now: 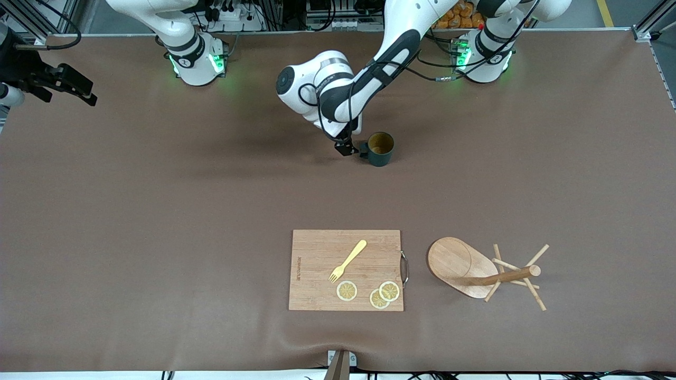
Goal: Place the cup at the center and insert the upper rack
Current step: 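Grasp the mug handle with the left gripper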
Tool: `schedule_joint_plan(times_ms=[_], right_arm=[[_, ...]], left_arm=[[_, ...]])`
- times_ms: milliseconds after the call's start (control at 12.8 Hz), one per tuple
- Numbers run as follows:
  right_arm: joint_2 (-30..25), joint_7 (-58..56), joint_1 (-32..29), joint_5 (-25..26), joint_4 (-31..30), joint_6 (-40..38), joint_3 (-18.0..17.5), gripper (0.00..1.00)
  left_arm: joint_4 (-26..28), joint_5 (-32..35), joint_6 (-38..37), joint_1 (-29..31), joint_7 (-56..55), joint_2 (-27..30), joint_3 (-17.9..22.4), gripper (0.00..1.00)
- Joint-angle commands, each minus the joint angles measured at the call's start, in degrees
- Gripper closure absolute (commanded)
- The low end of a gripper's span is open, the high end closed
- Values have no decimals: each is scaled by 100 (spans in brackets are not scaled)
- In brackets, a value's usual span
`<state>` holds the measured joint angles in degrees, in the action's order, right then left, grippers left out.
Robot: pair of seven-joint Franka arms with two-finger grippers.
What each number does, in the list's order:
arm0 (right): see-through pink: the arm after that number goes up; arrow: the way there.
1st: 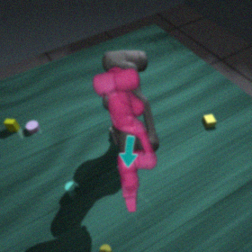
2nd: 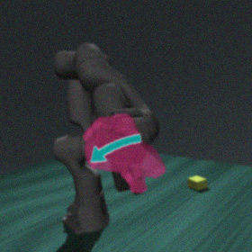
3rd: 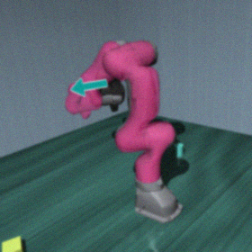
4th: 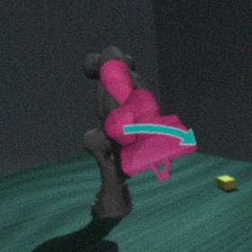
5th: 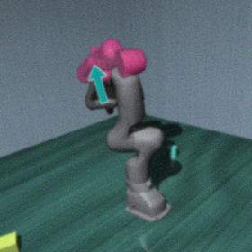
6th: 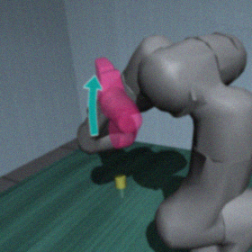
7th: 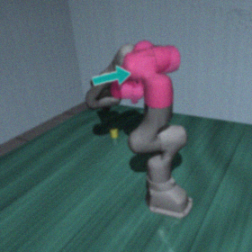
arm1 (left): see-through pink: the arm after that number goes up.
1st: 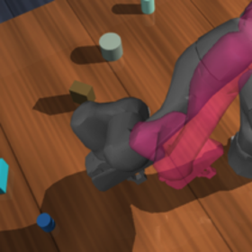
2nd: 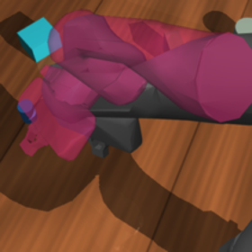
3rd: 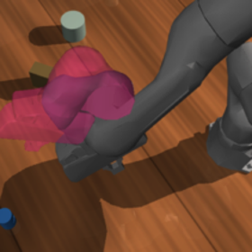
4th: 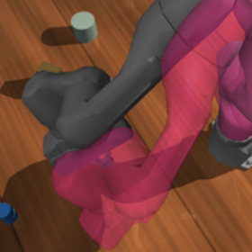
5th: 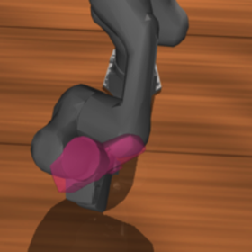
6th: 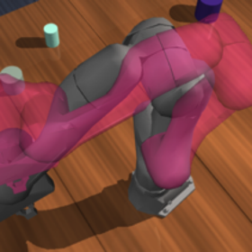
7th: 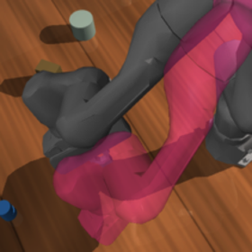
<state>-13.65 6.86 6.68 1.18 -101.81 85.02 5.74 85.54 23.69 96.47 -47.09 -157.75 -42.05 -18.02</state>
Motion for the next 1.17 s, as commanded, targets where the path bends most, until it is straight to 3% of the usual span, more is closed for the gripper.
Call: schedule_joint_plan(times_ms=[0,390,547,781,1093], right_arm=[[82,-10,-140,84,135,-82,-109,0],[99,-10,-132,84,109,-91,-109,0],[99,-10,-132,84,109,-91,-109,0],[99,-10,-132,84,109,-91,-109,0],[99,-10,-132,84,109,-91,-109,0]], left_arm=[[-300,119,-146,-273,-801,-206,88,0],[-784,347,-164,-1055,-749,-733,948,0],[-828,339,-172,-1109,-740,-778,1019,0],[-846,365,-173,-1109,-582,-865,1037,13],[-811,303,-400,-1100,-573,-936,1134,14]])
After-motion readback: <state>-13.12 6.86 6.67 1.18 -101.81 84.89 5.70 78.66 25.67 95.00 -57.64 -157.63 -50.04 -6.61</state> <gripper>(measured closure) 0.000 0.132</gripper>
